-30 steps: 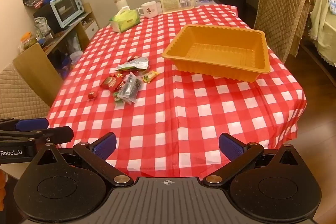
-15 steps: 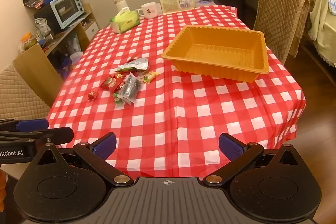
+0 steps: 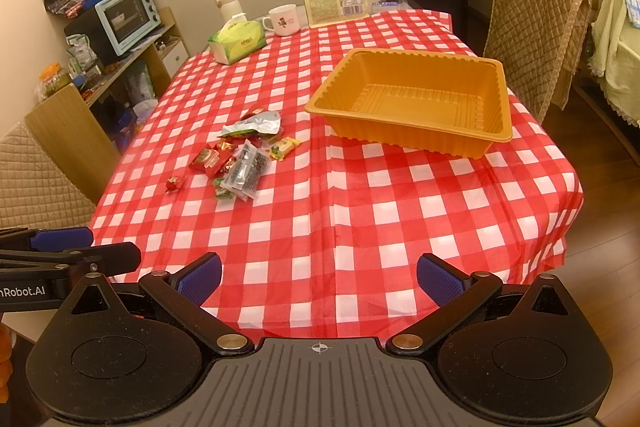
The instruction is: Organize snacks
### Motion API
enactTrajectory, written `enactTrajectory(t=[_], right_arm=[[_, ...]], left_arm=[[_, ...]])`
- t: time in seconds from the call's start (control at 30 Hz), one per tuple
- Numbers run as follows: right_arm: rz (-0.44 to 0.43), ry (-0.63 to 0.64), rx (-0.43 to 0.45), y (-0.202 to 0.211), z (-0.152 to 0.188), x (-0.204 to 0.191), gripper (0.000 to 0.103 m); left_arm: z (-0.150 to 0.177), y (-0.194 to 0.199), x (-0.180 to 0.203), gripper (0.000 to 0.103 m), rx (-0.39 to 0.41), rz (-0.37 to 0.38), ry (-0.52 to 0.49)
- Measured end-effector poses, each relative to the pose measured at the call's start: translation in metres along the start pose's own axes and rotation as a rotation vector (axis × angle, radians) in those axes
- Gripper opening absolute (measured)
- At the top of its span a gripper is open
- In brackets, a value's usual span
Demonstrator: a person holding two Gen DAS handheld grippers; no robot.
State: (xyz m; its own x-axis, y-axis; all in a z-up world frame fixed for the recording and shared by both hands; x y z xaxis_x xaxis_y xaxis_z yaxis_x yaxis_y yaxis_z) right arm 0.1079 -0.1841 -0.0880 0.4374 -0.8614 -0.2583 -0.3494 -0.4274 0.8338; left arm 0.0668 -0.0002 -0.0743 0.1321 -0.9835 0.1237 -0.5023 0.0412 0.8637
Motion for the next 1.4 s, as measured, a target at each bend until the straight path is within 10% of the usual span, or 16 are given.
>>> enactTrajectory(t=[1.4], right_arm=[[-0.003,-0.002,-0.001,-0.0062,-0.0075,-0.001,0.103]], left_arm=[[0.0005,-0.0003,-0.0001,0.08,-0.006,-0.001,0.0]])
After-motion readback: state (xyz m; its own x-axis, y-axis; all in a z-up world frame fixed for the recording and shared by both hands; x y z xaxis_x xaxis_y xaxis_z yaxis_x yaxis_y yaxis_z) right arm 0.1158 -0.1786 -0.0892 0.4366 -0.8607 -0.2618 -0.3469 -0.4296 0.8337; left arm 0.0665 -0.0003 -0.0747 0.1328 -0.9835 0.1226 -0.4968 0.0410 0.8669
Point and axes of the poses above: each gripper's, at about its wrist camera, not at the fingertips, and y roughly against the way its jaws point, x to its right, z to its underside, the point moved 10 cm from there along -y, roughly the way its jaws point, and after that the axes turned 12 degrees about -x, right-handed, at the moved point
